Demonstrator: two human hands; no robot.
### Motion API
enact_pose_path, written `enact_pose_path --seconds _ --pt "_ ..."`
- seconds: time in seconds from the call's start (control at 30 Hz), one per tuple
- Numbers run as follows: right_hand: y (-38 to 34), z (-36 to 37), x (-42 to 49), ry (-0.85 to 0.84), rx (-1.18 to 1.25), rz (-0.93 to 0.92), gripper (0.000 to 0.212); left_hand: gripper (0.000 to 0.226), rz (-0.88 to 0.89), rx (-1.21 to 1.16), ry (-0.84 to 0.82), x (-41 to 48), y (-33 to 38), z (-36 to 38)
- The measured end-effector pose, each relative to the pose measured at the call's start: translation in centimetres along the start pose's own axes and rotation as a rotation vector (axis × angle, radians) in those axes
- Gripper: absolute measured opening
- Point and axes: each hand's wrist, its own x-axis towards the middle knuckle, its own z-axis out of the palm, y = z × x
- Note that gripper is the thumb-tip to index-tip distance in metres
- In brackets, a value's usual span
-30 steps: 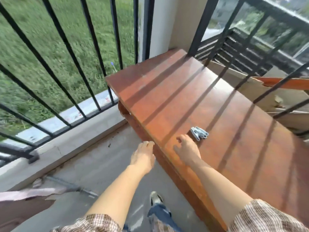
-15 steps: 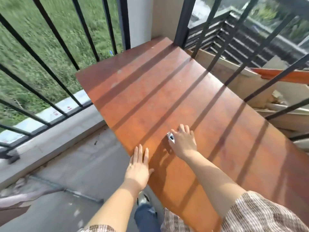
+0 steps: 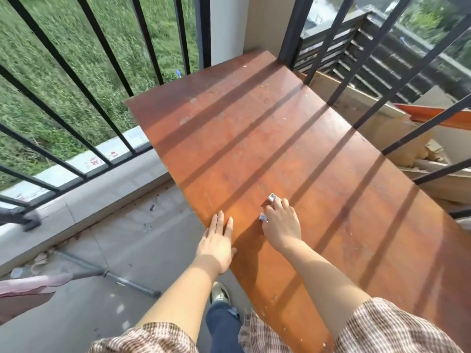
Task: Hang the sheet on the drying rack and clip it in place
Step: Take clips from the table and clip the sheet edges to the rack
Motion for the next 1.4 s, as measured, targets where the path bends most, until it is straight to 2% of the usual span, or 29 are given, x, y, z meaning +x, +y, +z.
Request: enact_pose_path --seconds 0.13,0.2,0.27,0.4,0.47,0.63,0.73,0.83,1.0,1.17,1.3,1.4 --pt "-0.9 -0.1 -1.3 -0.007 0.098 -0.067 0.020 0.068 0.019 -0.084 0.006 -0.9 -1.4 0.0" --pt "-2.3 -0.8 -1.7 -0.002 0.296 -0.014 0.014 0.065 0.030 -0.113 -0.014 -1.7 -2.3 -0.1" --pt "-4.5 -1.7 -1.6 -0.071 0.544 0.112 0.016 0.061 0.003 -0.190 -0.019 -2.8 -3.3 -0.4" --pt "-10.9 -3.5 -1.1 -0.182 0.830 0.212 0.027 0.051 -0.166 -0.386 0.079 -6.7 -6.9 -2.0" --pt "-15.3 -4.0 -1.3 -0.246 0.898 0.188 0.033 0.045 -0.241 -0.477 0.149 -9.7 -10.2 -2.4" --pt "-29.5 -4.9 -3.8 -0.478 1.094 0.067 0.013 0.029 -0.501 -0.724 0.366 -19.7 -21.8 -1.6" --pt "-39.6 -5.3 -7.6 -0.557 1.115 -0.048 0.010 0.023 -0.632 -0.825 0.546 -28.0 -29.2 -0.1" --pt "-48.4 -5.1 -11.6 -0.607 1.139 -0.144 0.008 0.022 -0.693 -0.884 0.656 -35.1 -34.8 1.3" --pt "-64.6 -3.6 -22.1 -0.677 1.094 -0.308 0.021 0.024 -0.814 -0.916 0.721 -49.2 -44.6 6.4" --pt "-79.4 -4.7 -31.9 -0.818 1.029 -0.531 0.043 0.025 -1.012 -0.939 0.869 -61.8 -53.1 9.7" --pt "-89.7 -5.7 -38.2 -0.837 0.966 -0.670 0.042 0.025 -1.139 -0.901 0.968 -69.8 -59.5 11.6" --pt "-97.1 -6.5 -42.8 -0.915 0.947 -0.753 0.036 0.024 -1.157 -0.960 1.059 -75.6 -64.2 12.3"
